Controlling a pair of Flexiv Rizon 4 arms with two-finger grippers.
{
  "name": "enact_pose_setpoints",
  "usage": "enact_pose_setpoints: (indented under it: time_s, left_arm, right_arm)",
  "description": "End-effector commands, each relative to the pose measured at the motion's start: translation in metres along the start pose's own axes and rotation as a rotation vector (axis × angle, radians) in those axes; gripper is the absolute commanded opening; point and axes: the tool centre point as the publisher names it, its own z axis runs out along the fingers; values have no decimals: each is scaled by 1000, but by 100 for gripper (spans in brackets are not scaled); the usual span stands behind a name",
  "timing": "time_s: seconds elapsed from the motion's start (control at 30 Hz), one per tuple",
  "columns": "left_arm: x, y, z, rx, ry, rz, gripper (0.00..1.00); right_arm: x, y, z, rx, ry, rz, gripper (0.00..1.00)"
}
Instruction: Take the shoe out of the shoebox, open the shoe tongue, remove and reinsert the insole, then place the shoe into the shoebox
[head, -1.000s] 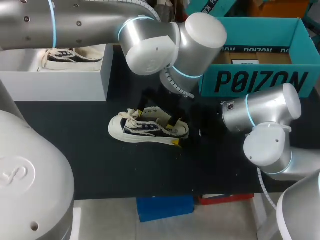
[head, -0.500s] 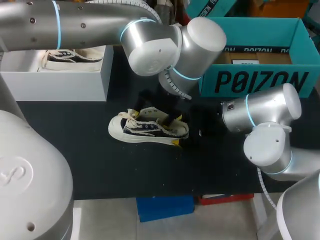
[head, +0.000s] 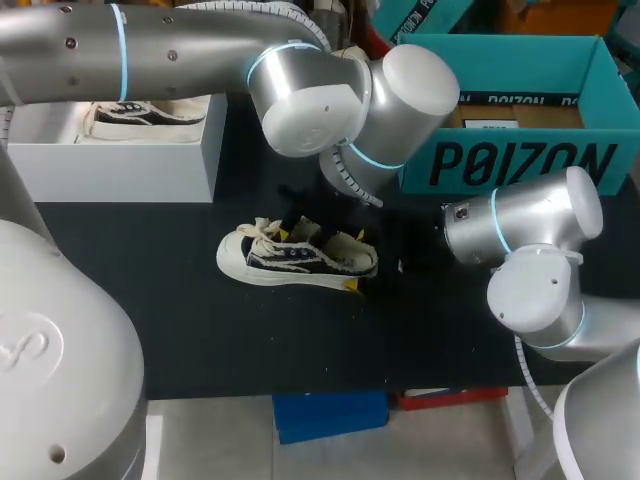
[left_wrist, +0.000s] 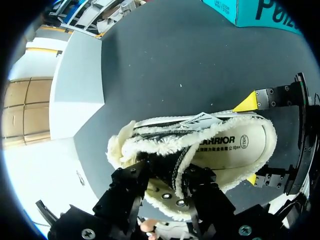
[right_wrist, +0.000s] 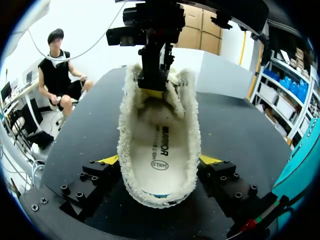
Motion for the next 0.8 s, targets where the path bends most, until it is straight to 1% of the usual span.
enact_pose_setpoints:
  time_s: [0.03,0.3,0.5,0.67,0.8]
  left_arm:
    - [0,-1,0,2,-7,3,0]
    - [-1,1,-5,19,17,13,0]
    - [-4,0,-20,55,65,4,0]
    - [-13,-2,-34,91,84,-17,0]
    - [-23,0,-40,111,88,-37,0]
  right_arm:
    - [-1,0,1,2,1,2,0]
    - [-1,0,1,2,1,2,0]
    - [-1,0,1,2,1,2,0]
    - [-1,0,1,2,1,2,0]
    - [-1,0,1,2,1,2,0]
